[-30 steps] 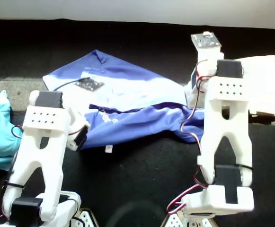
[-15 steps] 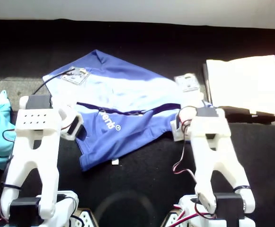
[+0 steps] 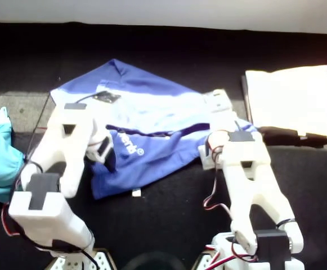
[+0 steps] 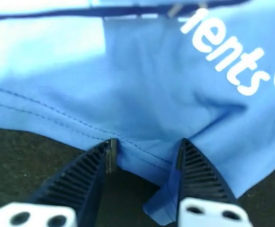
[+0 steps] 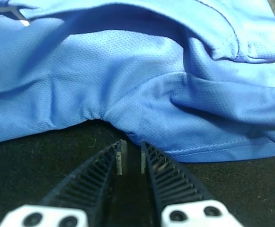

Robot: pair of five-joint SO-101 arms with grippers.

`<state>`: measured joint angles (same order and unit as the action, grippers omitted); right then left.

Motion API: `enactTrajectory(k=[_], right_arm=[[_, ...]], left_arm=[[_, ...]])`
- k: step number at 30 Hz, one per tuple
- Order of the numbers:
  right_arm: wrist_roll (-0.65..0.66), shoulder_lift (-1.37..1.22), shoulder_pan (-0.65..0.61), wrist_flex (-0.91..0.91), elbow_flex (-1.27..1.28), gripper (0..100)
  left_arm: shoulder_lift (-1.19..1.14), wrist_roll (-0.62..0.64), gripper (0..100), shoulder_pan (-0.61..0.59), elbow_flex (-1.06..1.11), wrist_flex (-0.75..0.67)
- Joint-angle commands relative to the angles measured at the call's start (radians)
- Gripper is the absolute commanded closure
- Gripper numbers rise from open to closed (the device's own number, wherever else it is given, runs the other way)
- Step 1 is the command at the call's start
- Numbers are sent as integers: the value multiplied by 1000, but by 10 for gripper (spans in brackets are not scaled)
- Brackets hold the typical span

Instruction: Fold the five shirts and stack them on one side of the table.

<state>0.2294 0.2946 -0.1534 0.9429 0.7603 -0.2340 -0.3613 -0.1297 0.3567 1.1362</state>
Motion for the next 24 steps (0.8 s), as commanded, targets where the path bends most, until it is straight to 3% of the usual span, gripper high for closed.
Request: enactTrajectory(k=[1,16,24], right_arm=[[3,13,-7,-12,-1,939],[3,13,-7,35,-10,939],[3,15,42,45,-12,939]], left_arm=[[-117,55,787,-59,-211,0],[-572,60,787,-125,-1006,186],[-615,57,787,-122,-1316,569]])
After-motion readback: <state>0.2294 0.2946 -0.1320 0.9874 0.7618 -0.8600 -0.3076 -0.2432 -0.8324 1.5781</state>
